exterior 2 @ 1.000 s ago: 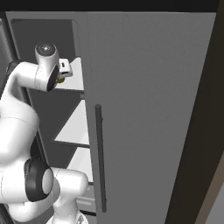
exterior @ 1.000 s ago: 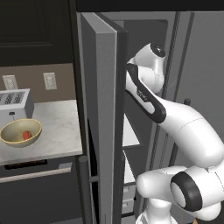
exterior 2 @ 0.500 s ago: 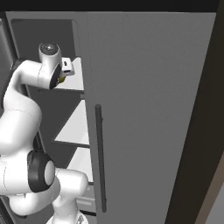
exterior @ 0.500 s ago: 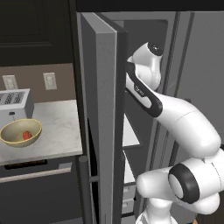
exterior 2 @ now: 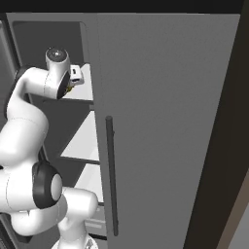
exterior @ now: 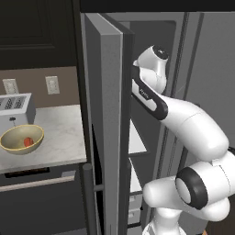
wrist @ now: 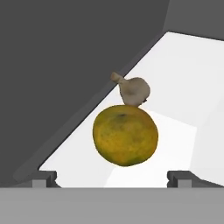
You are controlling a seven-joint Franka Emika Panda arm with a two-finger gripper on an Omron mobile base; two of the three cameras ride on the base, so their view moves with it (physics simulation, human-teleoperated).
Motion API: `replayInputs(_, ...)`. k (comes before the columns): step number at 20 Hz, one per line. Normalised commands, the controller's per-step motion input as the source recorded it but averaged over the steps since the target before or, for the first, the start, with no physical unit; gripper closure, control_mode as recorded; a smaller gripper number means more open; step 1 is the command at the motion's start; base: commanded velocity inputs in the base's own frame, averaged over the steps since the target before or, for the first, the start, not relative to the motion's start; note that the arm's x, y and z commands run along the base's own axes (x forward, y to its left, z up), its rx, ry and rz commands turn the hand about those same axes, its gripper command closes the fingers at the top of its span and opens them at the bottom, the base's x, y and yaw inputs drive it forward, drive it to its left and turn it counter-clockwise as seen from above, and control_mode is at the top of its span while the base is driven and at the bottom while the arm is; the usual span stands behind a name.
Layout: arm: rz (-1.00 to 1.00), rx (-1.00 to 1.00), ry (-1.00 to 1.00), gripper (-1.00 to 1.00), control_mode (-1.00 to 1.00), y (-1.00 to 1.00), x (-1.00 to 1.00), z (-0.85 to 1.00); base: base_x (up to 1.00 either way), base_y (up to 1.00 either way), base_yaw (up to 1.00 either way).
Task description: Take the sweet potato, orange, and garlic from the freezer and place them in the bowl on the counter.
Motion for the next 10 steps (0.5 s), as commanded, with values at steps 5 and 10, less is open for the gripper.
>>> replayInputs(5,0.00,0.00,0.00,-1.00,-1.00,0.07,0.11,-0.09,0.00,0.00,0.00)
replayInputs(10,0.00,0.00,0.00,-1.00,-1.00,0.00,0.20,0.00,0.00,0.00,0.00)
